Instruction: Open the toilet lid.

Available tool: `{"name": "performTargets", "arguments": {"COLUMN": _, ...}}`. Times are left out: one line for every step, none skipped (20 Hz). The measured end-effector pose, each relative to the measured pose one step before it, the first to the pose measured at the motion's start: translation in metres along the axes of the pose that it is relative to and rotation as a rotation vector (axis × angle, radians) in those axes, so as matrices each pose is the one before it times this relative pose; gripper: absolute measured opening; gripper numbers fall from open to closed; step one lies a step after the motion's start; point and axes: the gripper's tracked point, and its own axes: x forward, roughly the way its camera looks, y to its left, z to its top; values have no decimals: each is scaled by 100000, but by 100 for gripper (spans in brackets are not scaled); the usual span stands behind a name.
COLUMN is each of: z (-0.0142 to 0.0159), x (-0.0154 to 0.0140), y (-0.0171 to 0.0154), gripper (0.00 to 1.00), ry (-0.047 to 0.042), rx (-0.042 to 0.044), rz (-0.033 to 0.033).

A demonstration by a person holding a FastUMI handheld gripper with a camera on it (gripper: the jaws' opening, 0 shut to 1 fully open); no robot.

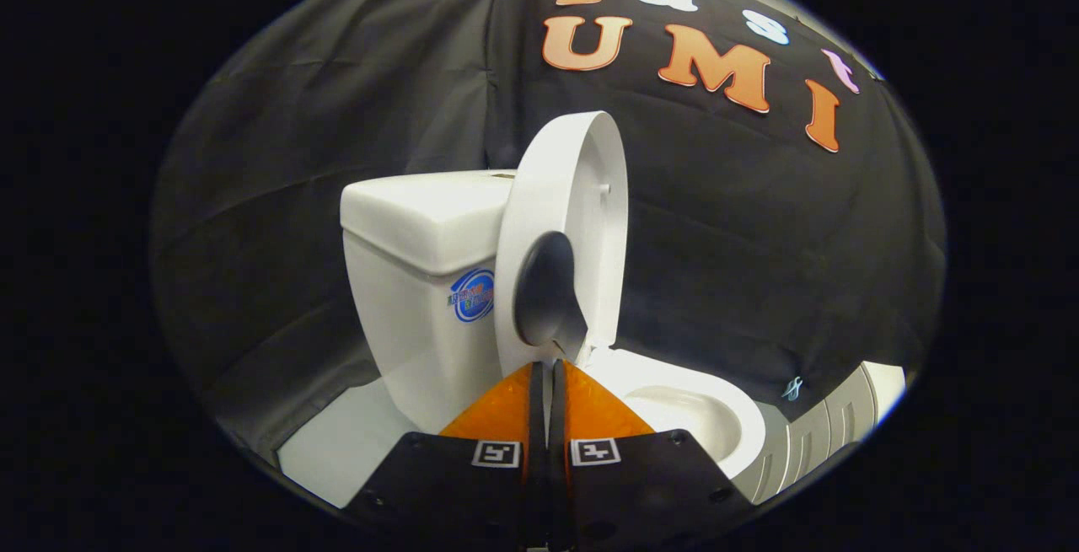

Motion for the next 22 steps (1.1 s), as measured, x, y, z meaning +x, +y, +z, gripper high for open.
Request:
{"name": "performTargets", "arguments": {"z": -22, "x": -47, "y": 186, "gripper": 8, "ry": -327, "rx": -1097, "rz": -282}}
{"name": "performTargets", "arguments": {"z": 64, "x": 16, "y": 161, "gripper": 8, "ry": -352, "rx": -1054, "rz": -322}}
{"name": "performTargets", "arguments": {"z": 3, "x": 42, "y": 73, "gripper": 8, "ry": 103, "rx": -463, "rz": -127}}
{"name": "performTargets", "arguments": {"z": 37, "x": 27, "y": 8, "gripper": 8, "ry": -22, "rx": -262, "rz": -655}}
{"name": "performTargets", "arguments": {"z": 103, "x": 38, "y": -73, "gripper": 8, "ry": -174, "rx": -24, "rz": -100}}
{"name": "performTargets", "arguments": {"z": -81, "x": 188, "y": 91, "gripper": 8, "ry": 372, "rx": 383, "rz": 4}}
{"name": "performTargets", "arguments": {"z": 25, "x": -47, "y": -90, "gripper": 8, "ry": -104, "rx": 405, "rz": 85}}
{"name": "performTargets", "arguments": {"z": -4, "x": -3, "y": -56, "gripper": 8, "ry": 54, "rx": 343, "rz": 64}}
{"name": "performTargets", "arguments": {"z": -38, "x": -156, "y": 37, "gripper": 8, "ry": 196, "rx": 174, "rz": -8}}
{"name": "performTargets", "arguments": {"z": -4, "x": 190, "y": 69, "gripper": 9, "ry": 250, "rx": -24, "rz": 463}}
{"name": "performTargets", "arguments": {"z": 35, "x": -98, "y": 131, "gripper": 10, "ry": 259, "rx": 248, "rz": 620}}
{"name": "performTargets", "arguments": {"z": -33, "x": 84, "y": 79, "gripper": 11, "ry": 164, "rx": 572, "rz": 874}}
{"name": "performTargets", "arguments": {"z": 24, "x": -114, "y": 122, "gripper": 16, "ry": -113, "rx": 789, "rz": 1126}}
{"name": "performTargets", "arguments": {"z": 125, "x": 0, "y": 355, "gripper": 21, "ry": -680, "rx": 867, "rz": 1790}}
{"name": "performTargets", "arguments": {"z": 239, "x": -187, "y": 123, "gripper": 27, "ry": -1288, "rx": 731, "rz": 1407}}
{"name": "performTargets", "arguments": {"z": 401, "x": -262, "y": 431, "gripper": 32, "ry": -1279, "rx": 589, "rz": 2394}}
{"name": "performTargets", "arguments": {"z": 228, "x": -135, "y": 198, "gripper": 44, "ry": -707, "rx": -290, "rz": 1245}}
{"name": "performTargets", "arguments": {"z": 241, "x": -106, "y": 356, "gripper": 57, "ry": -740, "rx": -705, "rz": 1119}}
{"name": "performTargets", "arguments": {"z": 325, "x": -259, "y": 278, "gripper": 69, "ry": -1458, "rx": -1401, "rz": 339}}
{"name": "performTargets", "arguments": {"z": 530, "x": -140, "y": 19, "gripper": 82, "ry": -1642, "rx": -1313, "rz": -265}}
{"name": "performTargets", "arguments": {"z": 549, "x": -323, "y": -1, "gripper": 85, "ry": -1923, "rx": -466, "rz": -99}}
{"name": "performTargets", "arguments": {"z": 452, "x": -352, "y": 81, "gripper": 86, "ry": -2041, "rx": 496, "rz": 389}}
